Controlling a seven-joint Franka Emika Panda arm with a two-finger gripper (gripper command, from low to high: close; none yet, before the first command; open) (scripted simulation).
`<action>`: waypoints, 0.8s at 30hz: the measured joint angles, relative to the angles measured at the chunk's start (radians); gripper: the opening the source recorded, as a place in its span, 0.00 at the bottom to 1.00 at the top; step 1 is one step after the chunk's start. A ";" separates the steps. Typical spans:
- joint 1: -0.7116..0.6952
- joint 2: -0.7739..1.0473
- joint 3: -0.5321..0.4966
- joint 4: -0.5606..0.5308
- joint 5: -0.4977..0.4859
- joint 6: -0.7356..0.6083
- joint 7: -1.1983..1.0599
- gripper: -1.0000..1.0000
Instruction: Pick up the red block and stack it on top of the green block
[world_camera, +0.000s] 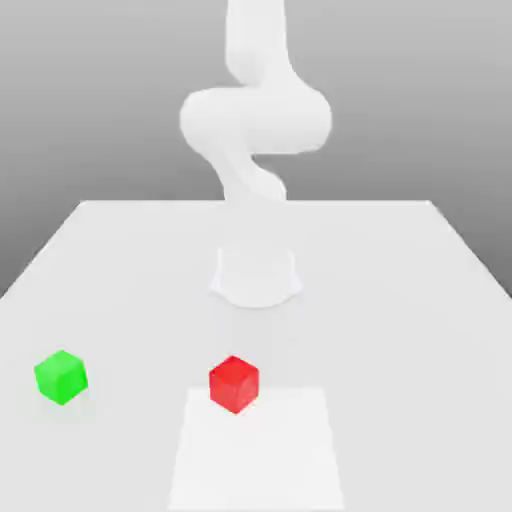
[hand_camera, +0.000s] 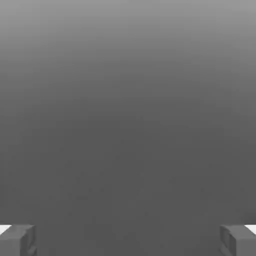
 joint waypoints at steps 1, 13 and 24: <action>0.010 0.029 -0.016 -0.032 -0.008 0.024 -0.040 0.50; 0.109 0.391 -0.196 -0.412 -0.093 0.317 -0.543 0.50; 0.119 0.813 -0.168 -0.570 0.143 0.659 -0.999 0.50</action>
